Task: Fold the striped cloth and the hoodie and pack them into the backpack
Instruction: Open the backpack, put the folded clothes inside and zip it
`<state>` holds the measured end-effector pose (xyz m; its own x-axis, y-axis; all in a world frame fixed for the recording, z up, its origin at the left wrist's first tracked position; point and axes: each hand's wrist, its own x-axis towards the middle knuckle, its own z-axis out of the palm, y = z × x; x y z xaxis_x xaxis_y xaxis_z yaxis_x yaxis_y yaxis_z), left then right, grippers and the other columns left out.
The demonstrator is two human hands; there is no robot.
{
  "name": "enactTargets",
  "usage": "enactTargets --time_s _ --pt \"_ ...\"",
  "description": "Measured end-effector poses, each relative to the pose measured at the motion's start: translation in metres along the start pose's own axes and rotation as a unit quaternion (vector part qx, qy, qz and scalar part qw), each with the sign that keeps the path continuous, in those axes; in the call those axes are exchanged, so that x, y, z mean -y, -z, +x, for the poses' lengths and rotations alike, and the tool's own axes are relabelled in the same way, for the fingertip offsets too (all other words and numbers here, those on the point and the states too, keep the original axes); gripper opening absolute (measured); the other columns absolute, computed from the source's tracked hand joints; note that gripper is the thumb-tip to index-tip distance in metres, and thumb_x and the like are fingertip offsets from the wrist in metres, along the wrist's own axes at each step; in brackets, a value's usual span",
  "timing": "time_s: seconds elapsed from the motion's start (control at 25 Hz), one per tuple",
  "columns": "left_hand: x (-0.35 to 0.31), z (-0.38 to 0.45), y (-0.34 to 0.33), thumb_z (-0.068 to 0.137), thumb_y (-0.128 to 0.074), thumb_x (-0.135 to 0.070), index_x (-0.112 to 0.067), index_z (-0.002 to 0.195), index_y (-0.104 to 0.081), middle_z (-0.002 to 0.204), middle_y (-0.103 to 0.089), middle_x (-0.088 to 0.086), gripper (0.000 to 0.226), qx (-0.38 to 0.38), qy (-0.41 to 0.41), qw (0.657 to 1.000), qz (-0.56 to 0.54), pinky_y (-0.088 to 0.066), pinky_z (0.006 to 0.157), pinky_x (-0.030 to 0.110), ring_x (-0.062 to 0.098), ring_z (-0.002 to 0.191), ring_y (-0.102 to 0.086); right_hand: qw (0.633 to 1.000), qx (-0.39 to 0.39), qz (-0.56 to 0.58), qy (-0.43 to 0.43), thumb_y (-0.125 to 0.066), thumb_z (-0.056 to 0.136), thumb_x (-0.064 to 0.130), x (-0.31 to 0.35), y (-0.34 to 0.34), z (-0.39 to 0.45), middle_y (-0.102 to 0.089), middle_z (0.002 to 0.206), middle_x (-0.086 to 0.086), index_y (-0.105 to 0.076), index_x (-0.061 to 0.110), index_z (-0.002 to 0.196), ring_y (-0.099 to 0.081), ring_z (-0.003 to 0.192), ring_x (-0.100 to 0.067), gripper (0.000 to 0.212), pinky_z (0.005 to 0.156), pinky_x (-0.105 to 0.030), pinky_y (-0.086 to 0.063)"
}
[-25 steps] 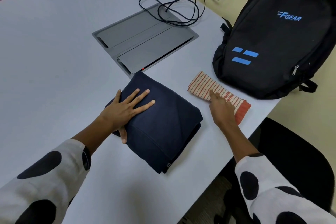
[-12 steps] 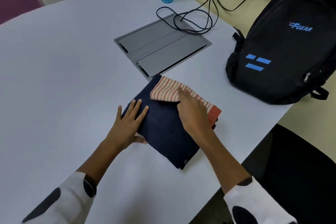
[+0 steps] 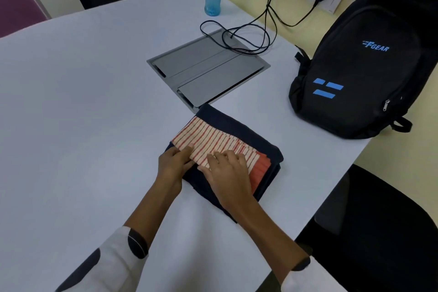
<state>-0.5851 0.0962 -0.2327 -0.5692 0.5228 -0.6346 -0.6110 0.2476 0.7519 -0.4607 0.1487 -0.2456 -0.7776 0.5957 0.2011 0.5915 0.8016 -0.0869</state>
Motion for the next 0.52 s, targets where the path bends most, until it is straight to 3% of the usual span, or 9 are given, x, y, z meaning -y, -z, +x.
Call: enactTargets --time_s 0.08,0.12,0.24,0.32,0.4,0.52 --pt "0.000 0.010 0.002 0.088 -0.064 -0.014 -0.011 0.125 -0.051 0.119 -0.061 0.006 0.039 -0.046 -0.026 0.997 0.057 -0.055 0.078 0.030 0.020 0.099 -0.063 0.999 0.007 -0.001 0.037 -0.047 0.091 0.052 -0.019 -0.002 0.008 -0.064 0.125 -0.008 -0.064 0.015 0.120 -0.055 0.120 -0.029 0.050 0.101 -0.051 -0.042" --pt "0.001 0.013 0.003 0.086 -0.066 -0.013 -0.012 0.126 -0.048 0.121 -0.060 0.008 0.044 -0.063 -0.048 0.993 0.082 -0.055 0.078 0.030 0.021 0.099 -0.063 0.998 0.033 -0.008 0.047 -0.036 0.092 0.060 -0.028 -0.006 0.012 -0.053 0.139 -0.008 -0.055 0.018 0.132 -0.042 0.134 -0.030 0.060 0.108 -0.058 -0.029" --pt "0.007 0.015 0.003 0.085 -0.068 -0.016 -0.020 0.135 -0.036 0.117 -0.057 0.006 0.059 -0.101 -0.173 0.953 0.228 -0.052 0.085 0.036 0.020 0.098 -0.060 0.994 0.100 -0.006 0.044 -0.020 0.085 0.078 -0.044 -0.019 0.012 -0.018 0.159 -0.002 -0.026 0.029 0.149 -0.005 0.148 -0.029 0.081 0.108 -0.071 -0.001" --pt "0.016 0.014 0.004 0.088 -0.064 -0.019 -0.019 0.135 -0.039 0.118 -0.057 0.002 0.053 -0.103 -0.267 0.899 0.332 -0.048 0.088 0.034 0.018 0.102 -0.058 0.993 0.110 -0.003 0.043 -0.019 0.081 0.082 -0.048 -0.027 0.007 -0.009 0.161 0.001 -0.017 0.032 0.151 0.003 0.148 -0.028 0.087 0.106 -0.072 0.002" --pt "0.022 0.018 0.006 0.091 -0.061 -0.023 -0.013 0.131 -0.048 0.122 -0.059 0.006 0.043 -0.107 -0.303 0.865 0.386 -0.044 0.088 0.031 0.023 0.108 -0.058 0.993 0.110 0.001 0.044 -0.022 0.080 0.083 -0.051 -0.029 0.005 -0.005 0.161 0.002 -0.014 0.032 0.152 0.006 0.148 -0.026 0.088 0.106 -0.072 0.002" --pt "0.022 0.033 0.010 0.090 -0.061 -0.027 -0.013 0.124 -0.055 0.120 -0.062 0.008 0.037 -0.112 -0.296 0.872 0.373 -0.046 0.087 0.034 0.025 0.106 -0.060 0.994 0.103 0.013 0.036 -0.028 0.078 0.084 -0.050 -0.031 0.004 -0.004 0.161 0.003 -0.013 0.033 0.152 0.007 0.148 -0.025 0.091 0.107 -0.071 0.002"
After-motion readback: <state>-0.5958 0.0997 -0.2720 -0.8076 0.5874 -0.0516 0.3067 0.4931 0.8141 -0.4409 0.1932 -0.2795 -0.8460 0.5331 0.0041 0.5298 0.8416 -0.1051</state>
